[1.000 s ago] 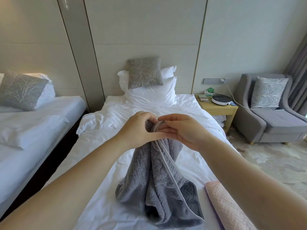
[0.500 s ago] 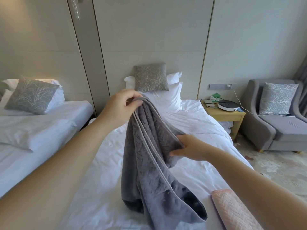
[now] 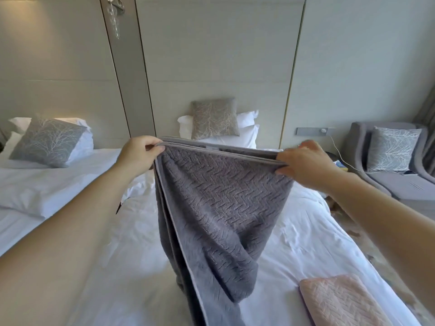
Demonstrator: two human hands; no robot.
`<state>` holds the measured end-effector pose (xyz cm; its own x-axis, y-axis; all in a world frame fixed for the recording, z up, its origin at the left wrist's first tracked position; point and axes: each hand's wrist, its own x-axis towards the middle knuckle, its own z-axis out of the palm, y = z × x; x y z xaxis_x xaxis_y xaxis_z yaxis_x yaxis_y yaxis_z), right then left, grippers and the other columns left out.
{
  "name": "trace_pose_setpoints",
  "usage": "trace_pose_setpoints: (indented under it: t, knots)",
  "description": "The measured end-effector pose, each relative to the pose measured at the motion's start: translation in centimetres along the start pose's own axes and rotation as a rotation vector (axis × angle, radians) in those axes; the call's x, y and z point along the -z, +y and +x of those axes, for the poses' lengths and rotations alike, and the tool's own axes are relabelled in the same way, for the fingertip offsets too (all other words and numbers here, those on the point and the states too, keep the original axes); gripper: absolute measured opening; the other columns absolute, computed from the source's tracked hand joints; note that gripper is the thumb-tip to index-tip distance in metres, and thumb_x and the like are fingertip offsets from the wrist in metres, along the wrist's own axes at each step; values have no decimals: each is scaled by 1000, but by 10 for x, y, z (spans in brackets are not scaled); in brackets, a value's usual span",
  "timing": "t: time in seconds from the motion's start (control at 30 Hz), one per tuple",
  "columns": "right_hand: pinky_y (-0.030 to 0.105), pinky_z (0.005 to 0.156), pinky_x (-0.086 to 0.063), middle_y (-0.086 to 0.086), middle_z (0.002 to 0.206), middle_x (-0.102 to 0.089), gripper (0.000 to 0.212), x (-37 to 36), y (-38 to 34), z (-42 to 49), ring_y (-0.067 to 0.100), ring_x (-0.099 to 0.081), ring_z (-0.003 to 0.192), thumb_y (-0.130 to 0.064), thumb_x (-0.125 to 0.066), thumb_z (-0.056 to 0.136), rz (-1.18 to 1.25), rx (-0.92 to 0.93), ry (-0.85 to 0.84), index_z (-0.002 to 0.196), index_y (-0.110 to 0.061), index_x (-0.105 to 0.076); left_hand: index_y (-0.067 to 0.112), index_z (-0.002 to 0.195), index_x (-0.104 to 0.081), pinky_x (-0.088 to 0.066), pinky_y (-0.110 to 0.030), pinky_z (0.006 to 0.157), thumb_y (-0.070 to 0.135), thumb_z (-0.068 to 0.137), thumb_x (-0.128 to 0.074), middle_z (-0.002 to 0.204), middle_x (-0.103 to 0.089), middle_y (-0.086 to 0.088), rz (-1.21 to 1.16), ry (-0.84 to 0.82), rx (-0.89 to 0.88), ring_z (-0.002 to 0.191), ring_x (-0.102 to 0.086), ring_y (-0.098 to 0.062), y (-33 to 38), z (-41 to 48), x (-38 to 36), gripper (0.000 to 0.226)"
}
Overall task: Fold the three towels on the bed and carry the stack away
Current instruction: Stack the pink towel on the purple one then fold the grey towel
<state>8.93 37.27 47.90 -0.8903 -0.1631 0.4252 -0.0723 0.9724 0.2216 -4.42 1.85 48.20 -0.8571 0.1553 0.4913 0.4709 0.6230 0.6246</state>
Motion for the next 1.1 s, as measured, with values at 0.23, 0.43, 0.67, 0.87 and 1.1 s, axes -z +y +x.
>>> trace_pose_setpoints:
  t: [0.23,0.43,0.67,0.87,1.1]
  knots:
    - [35,70,-41,-3,95,-49,22,47,14,18,26,-55,84,-34,-61,90,218,-74,44,101,-16,-64,7,116,-65,-38,-31,85,20,98,-51,110,-65,-11,172,-151,-49,106,-57,-29,23,19,27,26]
    - [35,87,-27,-5,92,-57,25,63,23,21,22,-46,107,-42,-61,87,124,-106,186,101,-22,-63,5,110,-58,-51,-19,65,9,100,-40,72,-60,-7,-128,-128,0,62,-60,-12,36,17,28,21]
    - [35,86,-28,-3,105,-52,33,63,37,15,24,-42,108,-53,-63,80,74,-197,64,88,-22,-67,19,89,-52,-46,-24,69,8,92,-59,81,-59,-5,-194,-132,-201,54,-56,-1,31,11,27,13]
    - [26,58,-36,0,72,-57,25,58,37,14,17,-51,69,-33,-71,81,468,-319,-42,64,-27,-54,24,82,-56,-44,-27,62,19,92,-59,64,-60,3,-35,-18,-171,53,-56,-14,20,23,24,13]
    - [29,51,-49,0,84,-58,19,25,39,39,14,-54,48,-15,-71,83,833,-404,89,97,-17,-57,13,88,-54,-54,-39,69,15,93,-58,75,-63,-8,-84,41,-66,54,-60,-22,2,42,5,7]
